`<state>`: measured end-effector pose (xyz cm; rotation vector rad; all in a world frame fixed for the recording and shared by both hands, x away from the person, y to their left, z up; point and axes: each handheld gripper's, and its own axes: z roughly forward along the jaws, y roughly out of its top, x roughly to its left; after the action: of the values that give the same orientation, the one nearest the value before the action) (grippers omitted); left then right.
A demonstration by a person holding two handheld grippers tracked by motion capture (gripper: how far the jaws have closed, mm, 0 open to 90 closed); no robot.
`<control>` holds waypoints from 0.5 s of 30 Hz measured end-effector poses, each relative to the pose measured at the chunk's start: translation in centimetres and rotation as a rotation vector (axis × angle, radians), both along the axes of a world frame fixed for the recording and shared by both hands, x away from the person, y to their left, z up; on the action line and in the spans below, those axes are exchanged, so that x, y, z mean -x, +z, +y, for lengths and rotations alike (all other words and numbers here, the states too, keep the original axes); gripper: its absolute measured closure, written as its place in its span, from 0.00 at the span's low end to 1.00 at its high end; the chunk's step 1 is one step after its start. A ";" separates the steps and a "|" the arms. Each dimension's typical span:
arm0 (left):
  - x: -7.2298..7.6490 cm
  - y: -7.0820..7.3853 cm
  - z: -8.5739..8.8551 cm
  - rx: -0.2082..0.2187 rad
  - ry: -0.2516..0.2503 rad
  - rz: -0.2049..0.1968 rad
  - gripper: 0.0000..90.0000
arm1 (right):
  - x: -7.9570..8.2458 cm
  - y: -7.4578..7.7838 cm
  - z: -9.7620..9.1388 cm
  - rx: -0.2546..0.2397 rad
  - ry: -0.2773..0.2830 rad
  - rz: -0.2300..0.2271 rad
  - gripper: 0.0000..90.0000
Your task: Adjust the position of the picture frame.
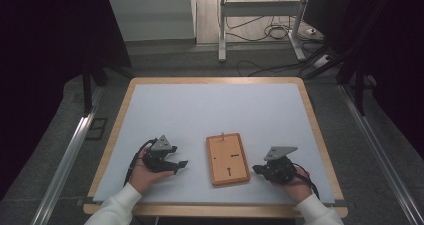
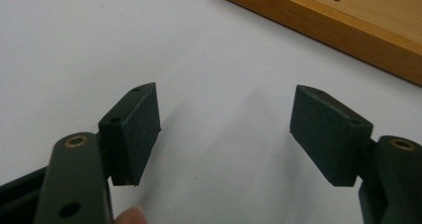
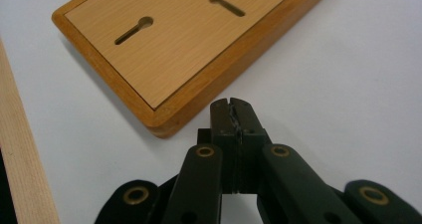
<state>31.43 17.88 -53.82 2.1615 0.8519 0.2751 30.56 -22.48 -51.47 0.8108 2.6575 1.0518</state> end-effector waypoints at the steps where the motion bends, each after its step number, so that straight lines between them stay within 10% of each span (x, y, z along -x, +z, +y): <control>1: 0.0 0.0 0.0 0.000 0.000 0.001 0.30 | 0.1 0.0 0.1 0.004 0.002 0.002 0.99; 15: 0.0 0.0 -0.1 -0.004 -0.007 0.001 0.30 | 0.1 -0.6 1.1 0.023 0.019 0.009 0.99</control>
<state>31.43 17.81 -53.82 2.1684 0.8450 0.2726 30.45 -21.40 -52.08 0.7888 2.6853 1.0226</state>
